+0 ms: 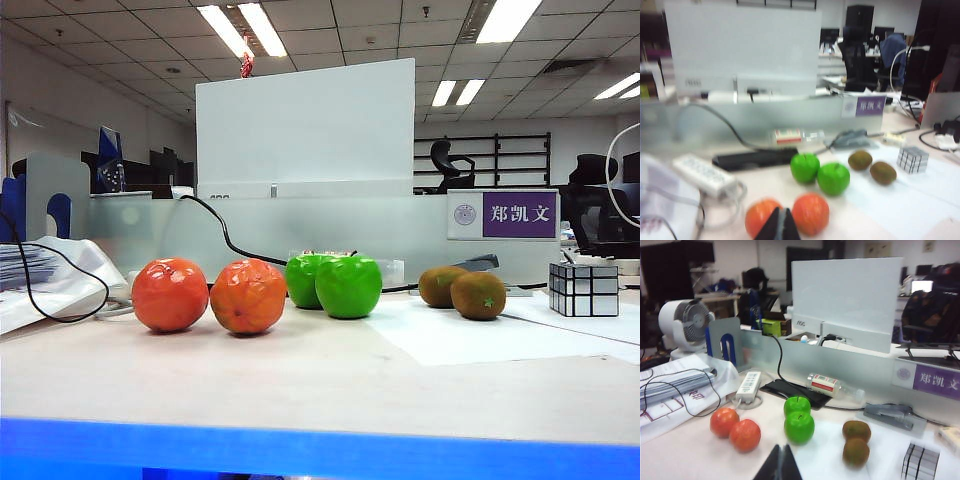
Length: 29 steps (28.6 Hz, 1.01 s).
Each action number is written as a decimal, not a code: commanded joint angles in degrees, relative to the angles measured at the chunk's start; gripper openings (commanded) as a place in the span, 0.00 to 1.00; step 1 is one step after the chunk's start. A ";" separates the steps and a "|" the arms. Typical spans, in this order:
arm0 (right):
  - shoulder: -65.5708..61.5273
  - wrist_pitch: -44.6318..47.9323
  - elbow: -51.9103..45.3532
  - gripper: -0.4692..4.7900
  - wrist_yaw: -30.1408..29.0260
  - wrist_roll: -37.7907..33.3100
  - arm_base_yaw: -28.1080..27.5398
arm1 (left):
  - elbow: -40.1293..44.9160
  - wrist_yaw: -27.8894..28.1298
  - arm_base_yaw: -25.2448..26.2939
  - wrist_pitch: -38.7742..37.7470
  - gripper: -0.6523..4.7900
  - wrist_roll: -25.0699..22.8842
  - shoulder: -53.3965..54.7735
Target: Put the same fruits together.
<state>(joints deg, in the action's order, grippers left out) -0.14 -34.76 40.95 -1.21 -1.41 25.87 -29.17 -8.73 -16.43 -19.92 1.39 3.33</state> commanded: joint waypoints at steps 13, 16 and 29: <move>-0.39 24.22 -18.53 0.08 2.49 -3.65 0.04 | 17.75 -0.52 0.09 15.80 0.11 10.10 -3.21; -0.37 32.87 -25.97 0.08 0.68 -6.67 0.04 | 20.74 -0.46 0.09 17.88 0.11 12.09 -3.21; -0.24 44.98 -39.56 0.08 3.45 -11.80 -0.04 | 25.81 -2.16 0.09 22.64 0.11 8.15 -3.21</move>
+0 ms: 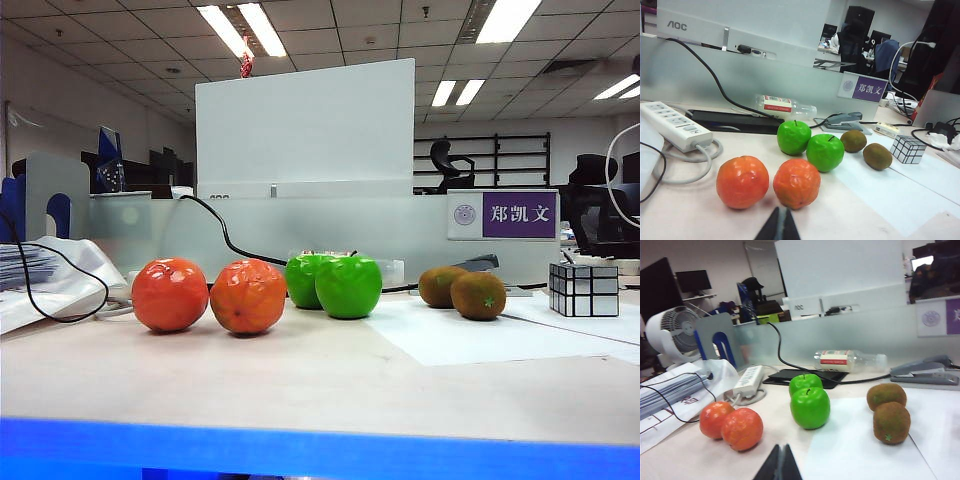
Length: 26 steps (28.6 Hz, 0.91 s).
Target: Put the same fruits together.
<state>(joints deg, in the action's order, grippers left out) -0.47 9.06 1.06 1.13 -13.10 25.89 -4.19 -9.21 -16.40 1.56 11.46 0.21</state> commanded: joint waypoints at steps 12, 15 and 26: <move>0.09 -0.63 0.31 0.08 1.57 12.37 -0.07 | 3.65 -2.40 0.07 2.64 0.11 -8.92 -0.09; 0.09 -3.19 0.31 0.08 1.73 12.35 -0.04 | 3.65 -2.38 0.07 3.13 0.11 -9.62 -0.09; 0.11 -2.12 0.33 0.13 6.43 12.31 -0.02 | 3.65 -2.45 0.07 4.02 0.11 -9.53 -0.09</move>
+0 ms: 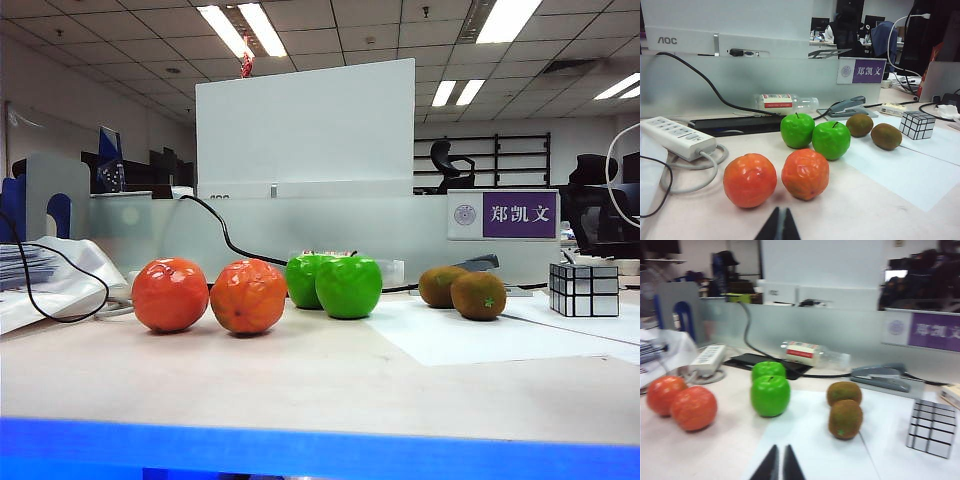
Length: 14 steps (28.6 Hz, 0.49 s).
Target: Put the same fruits together.
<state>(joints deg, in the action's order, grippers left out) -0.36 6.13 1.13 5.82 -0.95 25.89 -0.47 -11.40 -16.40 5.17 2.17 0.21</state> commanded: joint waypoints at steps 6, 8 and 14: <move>0.00 -0.31 0.26 0.13 2.01 0.13 0.02 | -0.07 -0.24 0.07 -0.26 0.11 -0.24 -0.09; 0.00 -0.37 0.26 0.13 1.99 0.15 0.02 | -0.07 -0.24 0.07 -0.37 0.11 -0.24 -0.09; 0.00 -0.37 0.26 0.13 2.01 0.15 0.02 | -0.07 -0.24 0.07 -0.37 0.11 -0.22 -0.09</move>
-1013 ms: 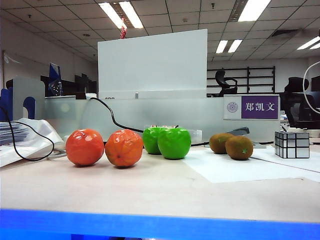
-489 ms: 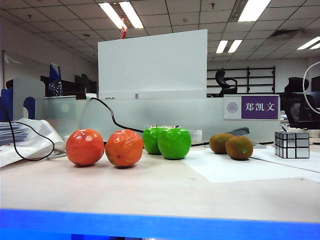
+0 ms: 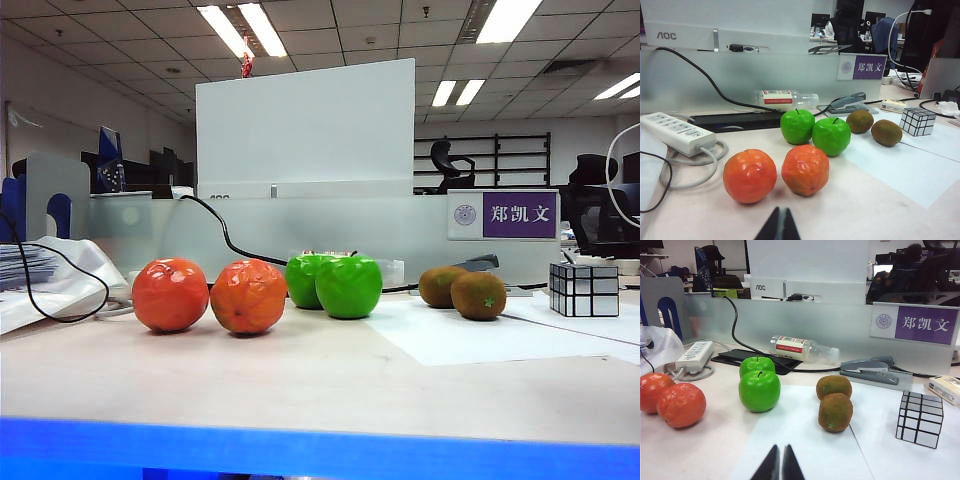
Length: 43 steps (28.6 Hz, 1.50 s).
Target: Put the same fruits together.
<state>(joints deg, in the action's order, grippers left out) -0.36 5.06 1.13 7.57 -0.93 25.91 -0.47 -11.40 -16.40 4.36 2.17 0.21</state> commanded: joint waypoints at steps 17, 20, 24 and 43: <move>0.07 0.70 0.26 0.13 -1.68 0.13 -31.47 | -0.09 -0.20 21.75 0.44 0.11 -0.24 -0.09; 0.07 0.70 0.26 0.13 -1.68 0.13 -32.96 | -0.09 -0.20 22.60 0.44 0.11 -0.24 -0.09; 0.07 0.70 0.26 0.13 -1.70 0.13 -32.94 | -0.09 -0.24 22.58 0.44 0.11 -0.24 -0.09; 0.07 0.70 0.26 0.13 -1.68 0.13 -32.92 | -0.09 -0.24 22.58 0.44 0.11 -0.24 -0.09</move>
<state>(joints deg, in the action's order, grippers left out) -0.25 5.04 1.13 5.96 -0.82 -7.01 -0.47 -11.44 6.09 4.08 2.15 0.19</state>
